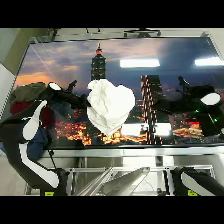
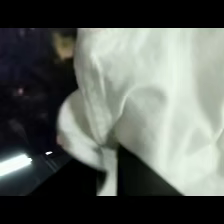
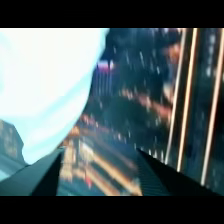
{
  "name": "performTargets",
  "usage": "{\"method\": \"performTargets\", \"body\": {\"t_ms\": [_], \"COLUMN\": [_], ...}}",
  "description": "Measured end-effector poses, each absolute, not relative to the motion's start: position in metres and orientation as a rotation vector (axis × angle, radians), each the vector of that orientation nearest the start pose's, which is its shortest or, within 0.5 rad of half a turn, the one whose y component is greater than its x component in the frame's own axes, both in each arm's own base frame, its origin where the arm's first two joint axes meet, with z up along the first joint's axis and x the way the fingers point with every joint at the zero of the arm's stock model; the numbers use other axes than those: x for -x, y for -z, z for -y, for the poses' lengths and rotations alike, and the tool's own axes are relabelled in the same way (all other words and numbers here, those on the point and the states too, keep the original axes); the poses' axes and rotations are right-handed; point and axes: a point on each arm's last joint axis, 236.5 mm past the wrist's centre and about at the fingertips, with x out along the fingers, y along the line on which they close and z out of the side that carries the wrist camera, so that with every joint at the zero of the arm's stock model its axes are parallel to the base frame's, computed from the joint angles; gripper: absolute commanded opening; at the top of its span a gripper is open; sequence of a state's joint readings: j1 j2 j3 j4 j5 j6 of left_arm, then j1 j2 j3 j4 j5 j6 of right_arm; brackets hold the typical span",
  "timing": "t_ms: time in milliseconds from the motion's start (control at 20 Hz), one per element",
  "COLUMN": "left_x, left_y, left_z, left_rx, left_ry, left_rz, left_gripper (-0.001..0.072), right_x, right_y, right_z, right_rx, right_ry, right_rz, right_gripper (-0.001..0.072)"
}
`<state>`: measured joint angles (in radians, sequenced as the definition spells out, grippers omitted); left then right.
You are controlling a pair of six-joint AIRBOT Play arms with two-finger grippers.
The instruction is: Fold the shirts.
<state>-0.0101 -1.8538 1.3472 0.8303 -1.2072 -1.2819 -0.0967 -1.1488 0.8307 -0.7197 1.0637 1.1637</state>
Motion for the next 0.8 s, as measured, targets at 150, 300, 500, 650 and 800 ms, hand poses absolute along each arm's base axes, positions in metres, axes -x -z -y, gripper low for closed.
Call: {"method": "performTargets", "body": {"t_ms": [150,300,500,650,800], "left_x": [-0.422,-0.423,-0.423,-0.425,-0.428], "left_y": [0.104,0.089,0.070,0.057,0.047], "left_z": [0.159,0.160,0.159,0.159,0.159], "left_rx": [0.536,0.533,0.525,0.509,0.490], "left_ry": [0.547,0.593,0.643,0.673,0.698], "left_rz": [-1.535,-1.543,-1.553,-1.549,-1.536], "left_gripper": [0.0000,0.0000,0.0000,0.0001,0.0001], "right_x": [-0.391,-0.436,-0.483,-0.500,-0.504], "right_y": [0.003,0.026,0.051,0.069,0.076], "right_z": [-0.130,-0.153,-0.203,-0.232,-0.245], "right_rx": [-0.599,-0.600,-0.571,-0.560,-0.562], "right_ry": [-0.532,-0.604,-0.722,-0.766,-0.790], "right_rz": [-1.094,-1.108,-1.142,-1.198,-1.241], "right_gripper": [0.0585,0.0582,0.0571,0.0434,0.0017]}}
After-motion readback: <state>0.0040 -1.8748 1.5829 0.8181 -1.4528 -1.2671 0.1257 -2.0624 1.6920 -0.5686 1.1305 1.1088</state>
